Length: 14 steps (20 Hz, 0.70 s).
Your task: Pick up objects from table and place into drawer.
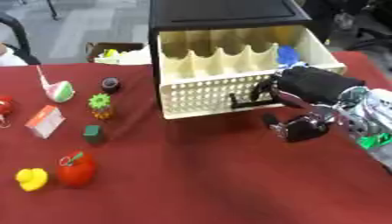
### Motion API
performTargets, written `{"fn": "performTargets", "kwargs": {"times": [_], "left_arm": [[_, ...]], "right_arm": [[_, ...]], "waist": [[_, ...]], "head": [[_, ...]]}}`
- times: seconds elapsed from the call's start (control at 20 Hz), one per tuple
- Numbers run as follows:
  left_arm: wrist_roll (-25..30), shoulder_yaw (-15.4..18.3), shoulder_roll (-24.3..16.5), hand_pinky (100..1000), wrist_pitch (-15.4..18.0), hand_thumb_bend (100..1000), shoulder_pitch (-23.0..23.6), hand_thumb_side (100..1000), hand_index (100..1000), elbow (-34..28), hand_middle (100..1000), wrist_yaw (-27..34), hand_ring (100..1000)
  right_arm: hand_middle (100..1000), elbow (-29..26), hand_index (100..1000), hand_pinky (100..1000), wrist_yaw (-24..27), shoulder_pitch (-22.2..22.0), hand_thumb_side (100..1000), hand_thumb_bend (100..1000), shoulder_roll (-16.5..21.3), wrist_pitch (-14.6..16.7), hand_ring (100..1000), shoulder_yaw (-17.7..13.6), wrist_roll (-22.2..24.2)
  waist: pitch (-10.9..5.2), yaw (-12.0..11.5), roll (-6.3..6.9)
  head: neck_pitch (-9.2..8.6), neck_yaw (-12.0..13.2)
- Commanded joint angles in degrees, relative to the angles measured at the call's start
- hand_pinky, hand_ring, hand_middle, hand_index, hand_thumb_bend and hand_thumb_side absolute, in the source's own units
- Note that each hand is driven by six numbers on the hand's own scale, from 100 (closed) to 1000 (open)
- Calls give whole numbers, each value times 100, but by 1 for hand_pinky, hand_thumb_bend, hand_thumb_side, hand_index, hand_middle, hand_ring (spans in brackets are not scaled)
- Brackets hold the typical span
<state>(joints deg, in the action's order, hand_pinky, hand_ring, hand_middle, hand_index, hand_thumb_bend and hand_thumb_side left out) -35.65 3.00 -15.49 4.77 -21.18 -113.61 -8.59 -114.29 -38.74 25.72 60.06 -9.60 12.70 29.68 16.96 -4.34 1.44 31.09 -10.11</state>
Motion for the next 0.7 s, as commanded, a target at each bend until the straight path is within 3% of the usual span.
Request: {"fn": "performTargets", "kwargs": {"times": [0.05,0.4,0.7], "left_arm": [[-9,31,-62,515,-7,100,-42,777,727,-98,598,-5,578],[-13,35,-72,515,-3,100,-50,776,728,-98,598,-10,579],[-26,43,-76,516,-4,100,-45,776,728,-98,599,-17,580]], "right_arm": [[100,-30,934,100,78,100,183,100,246,24,100,-113,5],[100,-30,934,100,186,147,198,100,295,161,100,-219,49],[100,-30,928,100,309,152,215,100,277,305,100,-509,-249]], "waist": [[-110,-7,-15],[-118,-7,-24],[-132,19,-26]], "head": [[-39,5],[-38,21],[-41,56]]}}
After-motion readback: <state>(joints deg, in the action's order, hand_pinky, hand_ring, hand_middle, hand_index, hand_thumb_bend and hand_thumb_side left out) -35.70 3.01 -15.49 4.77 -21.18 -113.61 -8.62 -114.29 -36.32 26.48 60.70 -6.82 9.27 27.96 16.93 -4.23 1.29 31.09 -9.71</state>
